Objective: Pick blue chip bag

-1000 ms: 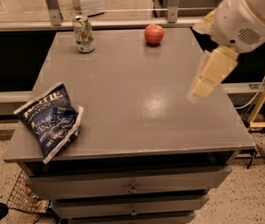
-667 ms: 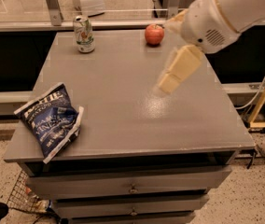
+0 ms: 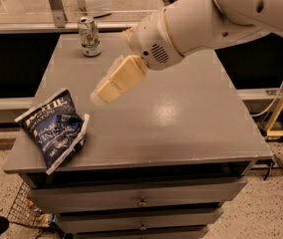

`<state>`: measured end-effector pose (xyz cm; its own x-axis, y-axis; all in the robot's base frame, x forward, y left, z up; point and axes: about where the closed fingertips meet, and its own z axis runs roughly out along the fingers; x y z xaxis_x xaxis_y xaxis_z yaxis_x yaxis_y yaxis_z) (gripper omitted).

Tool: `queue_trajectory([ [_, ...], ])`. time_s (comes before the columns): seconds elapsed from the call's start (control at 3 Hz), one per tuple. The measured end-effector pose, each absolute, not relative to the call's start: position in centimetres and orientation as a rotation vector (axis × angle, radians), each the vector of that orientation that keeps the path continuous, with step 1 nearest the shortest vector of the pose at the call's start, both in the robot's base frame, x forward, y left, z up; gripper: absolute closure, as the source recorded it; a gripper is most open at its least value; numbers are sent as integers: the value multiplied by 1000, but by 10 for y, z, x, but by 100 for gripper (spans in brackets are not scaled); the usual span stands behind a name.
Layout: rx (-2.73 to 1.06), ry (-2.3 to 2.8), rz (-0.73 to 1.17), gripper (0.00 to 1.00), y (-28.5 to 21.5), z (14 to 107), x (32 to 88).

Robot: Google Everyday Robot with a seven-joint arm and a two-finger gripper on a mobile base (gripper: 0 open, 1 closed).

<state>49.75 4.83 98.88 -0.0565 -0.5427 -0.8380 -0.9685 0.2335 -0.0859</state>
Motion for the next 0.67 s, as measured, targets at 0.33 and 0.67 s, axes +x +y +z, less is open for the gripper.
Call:
queue_trajectory([
  [0.33, -1415, 1711, 674, 0, 48, 989, 497],
  [0.67, -1428, 1734, 643, 0, 58, 984, 498],
])
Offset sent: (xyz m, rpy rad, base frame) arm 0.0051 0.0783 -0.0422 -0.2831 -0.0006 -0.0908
